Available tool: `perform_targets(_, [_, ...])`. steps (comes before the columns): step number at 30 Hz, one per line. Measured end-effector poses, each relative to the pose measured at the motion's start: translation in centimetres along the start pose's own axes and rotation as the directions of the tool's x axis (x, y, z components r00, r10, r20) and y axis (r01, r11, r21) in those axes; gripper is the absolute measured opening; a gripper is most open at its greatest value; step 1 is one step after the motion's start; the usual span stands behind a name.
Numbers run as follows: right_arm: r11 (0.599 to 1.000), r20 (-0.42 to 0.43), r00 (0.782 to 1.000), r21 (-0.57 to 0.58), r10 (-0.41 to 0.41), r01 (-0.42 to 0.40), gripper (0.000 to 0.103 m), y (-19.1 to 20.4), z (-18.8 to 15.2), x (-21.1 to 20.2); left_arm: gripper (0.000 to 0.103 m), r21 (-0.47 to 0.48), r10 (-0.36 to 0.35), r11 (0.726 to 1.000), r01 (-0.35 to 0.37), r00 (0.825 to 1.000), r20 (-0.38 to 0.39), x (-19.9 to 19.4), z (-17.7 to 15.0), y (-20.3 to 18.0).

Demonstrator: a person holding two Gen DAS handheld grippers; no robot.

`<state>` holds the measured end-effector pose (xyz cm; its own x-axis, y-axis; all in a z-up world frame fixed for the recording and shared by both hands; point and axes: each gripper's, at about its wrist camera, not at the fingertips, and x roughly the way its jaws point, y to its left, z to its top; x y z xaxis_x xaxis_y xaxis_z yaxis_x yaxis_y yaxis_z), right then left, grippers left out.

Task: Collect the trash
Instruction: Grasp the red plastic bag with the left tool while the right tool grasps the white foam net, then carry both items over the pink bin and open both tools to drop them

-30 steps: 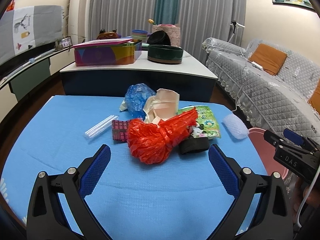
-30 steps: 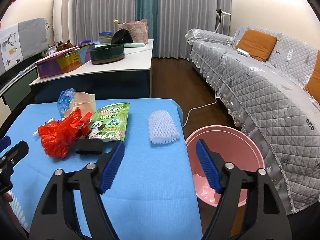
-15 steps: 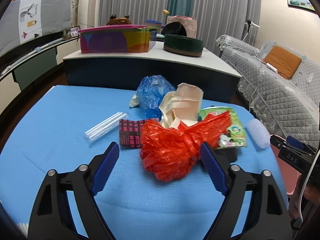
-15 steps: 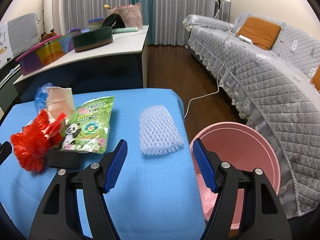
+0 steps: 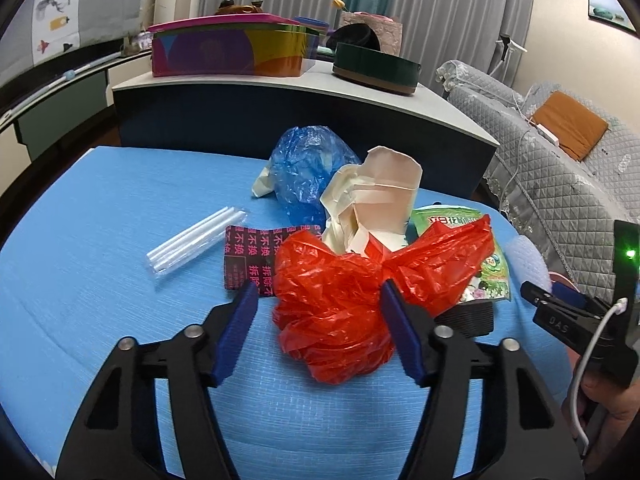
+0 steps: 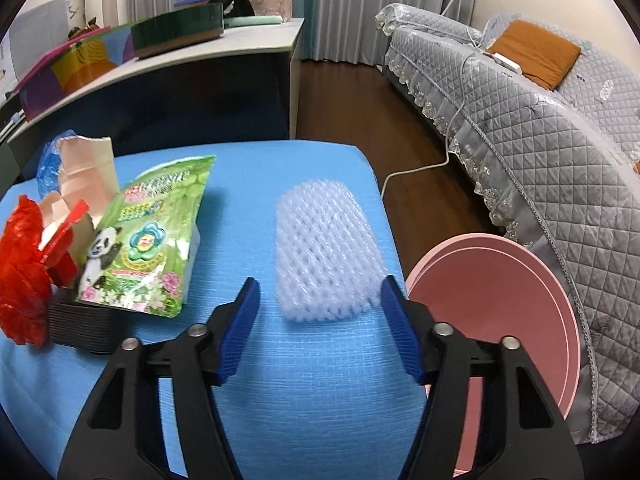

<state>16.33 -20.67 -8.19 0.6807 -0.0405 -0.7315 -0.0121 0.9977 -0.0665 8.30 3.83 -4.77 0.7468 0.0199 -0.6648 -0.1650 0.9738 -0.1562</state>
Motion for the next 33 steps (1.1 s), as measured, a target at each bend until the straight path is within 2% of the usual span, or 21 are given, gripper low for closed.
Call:
perform_targets(1, [1.000,-0.006,1.000,0.000,-0.002,0.002,0.049,0.0,-0.1,0.1,0.052,0.004,-0.001,1.000,0.001,1.000,0.000,0.0,0.0,-0.1])
perform_targets(2, [1.000,-0.010,1.000,0.000,-0.001,0.001,0.044,0.0,-0.1,0.2,0.052,0.006,-0.002,1.000,0.002,1.000,-0.002,-0.1,0.0,-0.1])
perform_targets(6, [1.000,-0.018,1.000,-0.009,0.009,-0.009,0.017,0.1,0.1,0.2,0.044,0.012,0.000,1.000,0.000,1.000,-0.003,-0.2,0.0,-0.3])
perform_targets(8, [1.000,-0.014,1.000,-0.014,0.013,-0.014,0.010,0.1,0.1,0.0,0.040,0.017,0.002,1.000,-0.002,1.000,0.003,-0.5,0.0,-0.3])
perform_targets(10, [1.000,-0.002,1.000,-0.018,0.022,-0.022,0.009,0.0,0.1,-0.5,0.031,0.023,0.003,1.000,-0.003,1.000,0.012,-0.7,0.2,-0.3])
perform_targets(12, [0.999,0.013,0.999,-0.016,0.035,-0.035,0.008,0.0,0.1,-1.3,0.026,0.033,0.009,0.999,-0.010,1.000,0.026,-1.2,0.3,-0.5])
perform_targets(24, [0.996,0.116,0.990,-0.023,0.085,-0.083,0.007,-0.6,-0.7,-7.4,0.023,0.052,0.029,0.998,-0.034,0.995,0.098,-4.6,0.1,-0.7])
perform_targets(33, [0.995,0.165,0.981,-0.009,0.099,-0.099,0.007,-2.8,-2.0,-11.4,0.022,0.076,0.026,0.996,-0.037,0.988,0.149,-7.4,-0.1,-1.7])
